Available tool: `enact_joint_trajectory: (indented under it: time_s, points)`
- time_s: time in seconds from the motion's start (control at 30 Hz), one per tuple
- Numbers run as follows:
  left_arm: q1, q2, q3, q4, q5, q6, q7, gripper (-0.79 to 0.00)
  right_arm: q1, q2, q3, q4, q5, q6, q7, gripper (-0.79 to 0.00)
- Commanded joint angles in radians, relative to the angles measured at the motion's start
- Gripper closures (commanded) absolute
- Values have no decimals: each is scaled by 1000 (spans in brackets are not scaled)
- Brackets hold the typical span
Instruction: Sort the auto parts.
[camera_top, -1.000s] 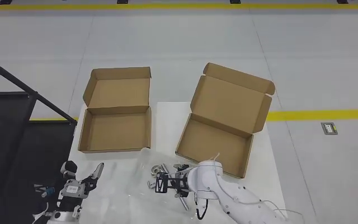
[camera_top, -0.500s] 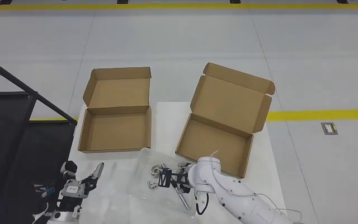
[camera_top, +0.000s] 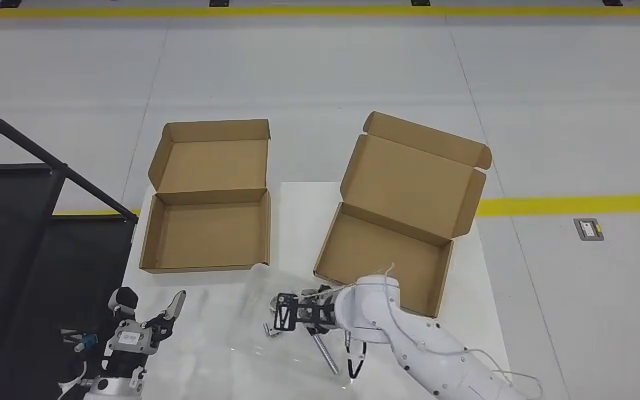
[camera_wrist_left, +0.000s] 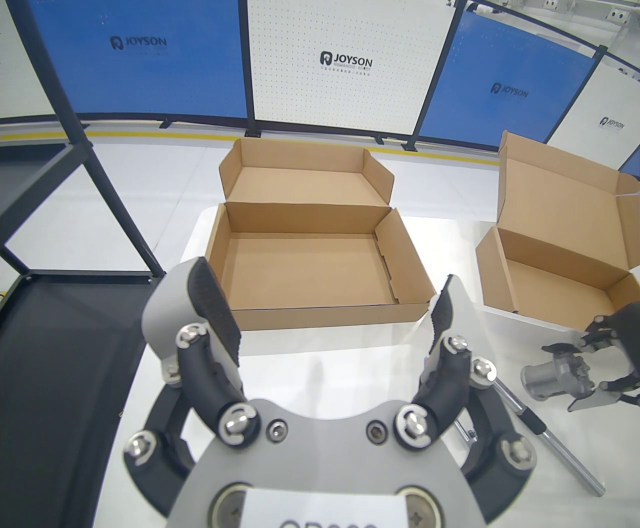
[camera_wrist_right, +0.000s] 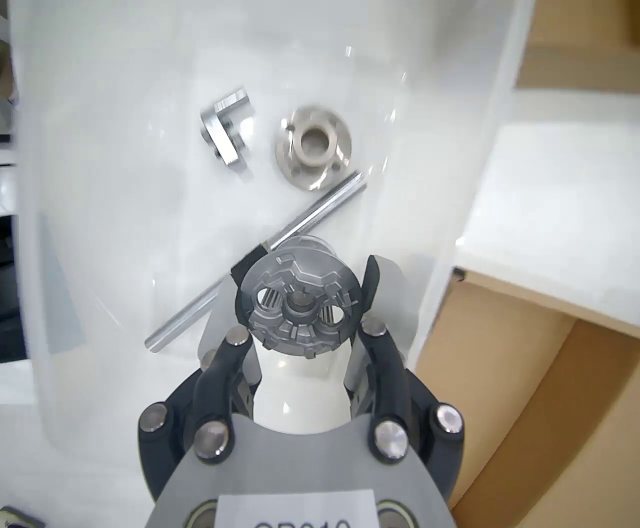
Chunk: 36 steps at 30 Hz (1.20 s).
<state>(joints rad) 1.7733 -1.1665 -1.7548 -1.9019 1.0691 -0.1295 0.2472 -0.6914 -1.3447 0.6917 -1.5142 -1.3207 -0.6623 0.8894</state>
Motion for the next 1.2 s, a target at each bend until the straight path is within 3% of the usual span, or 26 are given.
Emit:
enact_joint_trajectory:
  time_s: [0.0,0.1,0.23,0.33,0.73,0.93,1.17]
  points:
    - [0,0,0,0,0,0,0,-785,-24,18,52,-100,-16,-12,2,0]
    - [0,0,0,0,0,0,0,-785,-64,45,151,-255,-43,-13,38,0]
    - [0,0,0,0,0,0,0,-785,-62,58,226,-343,-101,30,101,0]
    - [0,0,0,0,0,0,0,-785,-42,56,259,-330,-89,75,80,0]
    - [0,0,0,0,0,0,0,-785,-48,56,258,-323,-92,83,74,0]
    - [0,0,0,0,0,0,0,-785,25,25,235,-107,-47,290,48,0]
    - [0,0,0,0,0,0,0,-785,200,-36,133,275,1,384,64,0]
